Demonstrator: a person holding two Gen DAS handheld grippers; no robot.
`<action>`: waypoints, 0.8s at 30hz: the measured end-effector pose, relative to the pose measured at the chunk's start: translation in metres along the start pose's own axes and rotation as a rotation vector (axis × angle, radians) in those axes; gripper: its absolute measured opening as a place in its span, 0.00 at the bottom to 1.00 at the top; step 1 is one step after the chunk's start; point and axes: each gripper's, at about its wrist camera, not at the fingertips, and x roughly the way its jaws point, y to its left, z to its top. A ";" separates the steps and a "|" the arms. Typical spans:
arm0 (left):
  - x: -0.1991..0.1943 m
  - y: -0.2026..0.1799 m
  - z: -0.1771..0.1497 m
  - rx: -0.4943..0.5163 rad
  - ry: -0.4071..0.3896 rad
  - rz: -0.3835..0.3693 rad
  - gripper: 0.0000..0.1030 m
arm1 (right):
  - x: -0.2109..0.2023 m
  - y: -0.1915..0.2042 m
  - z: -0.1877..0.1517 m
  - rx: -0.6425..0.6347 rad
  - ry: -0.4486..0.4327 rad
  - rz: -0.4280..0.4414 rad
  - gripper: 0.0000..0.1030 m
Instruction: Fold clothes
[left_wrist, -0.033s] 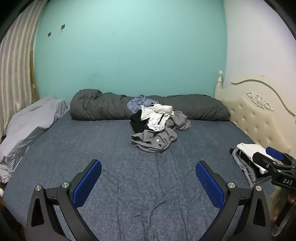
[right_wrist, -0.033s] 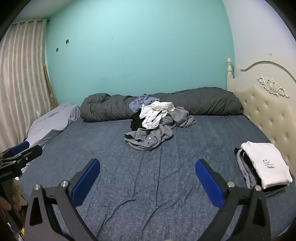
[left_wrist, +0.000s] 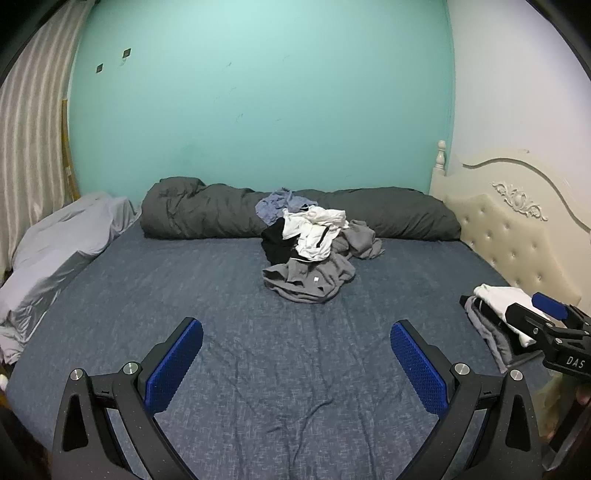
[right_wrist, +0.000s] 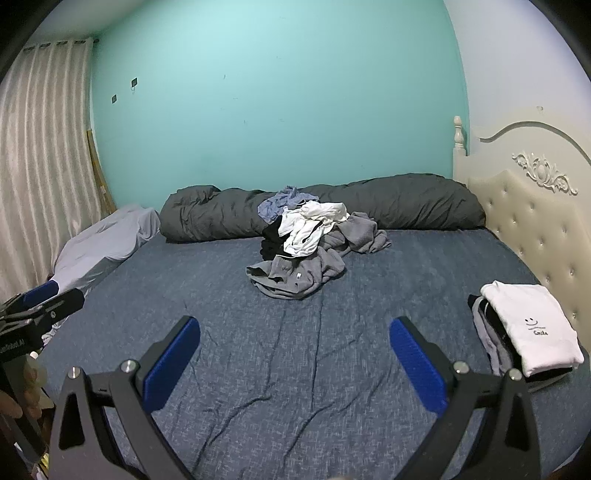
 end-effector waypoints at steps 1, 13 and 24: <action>0.000 0.000 0.000 0.001 0.001 0.000 1.00 | 0.000 0.000 0.000 0.000 0.000 0.000 1.00; -0.002 0.000 0.002 0.016 0.012 0.001 1.00 | 0.001 0.000 -0.005 -0.015 0.001 -0.004 1.00; -0.004 0.001 0.004 0.007 0.017 -0.004 1.00 | -0.001 -0.003 -0.006 0.005 0.003 0.003 1.00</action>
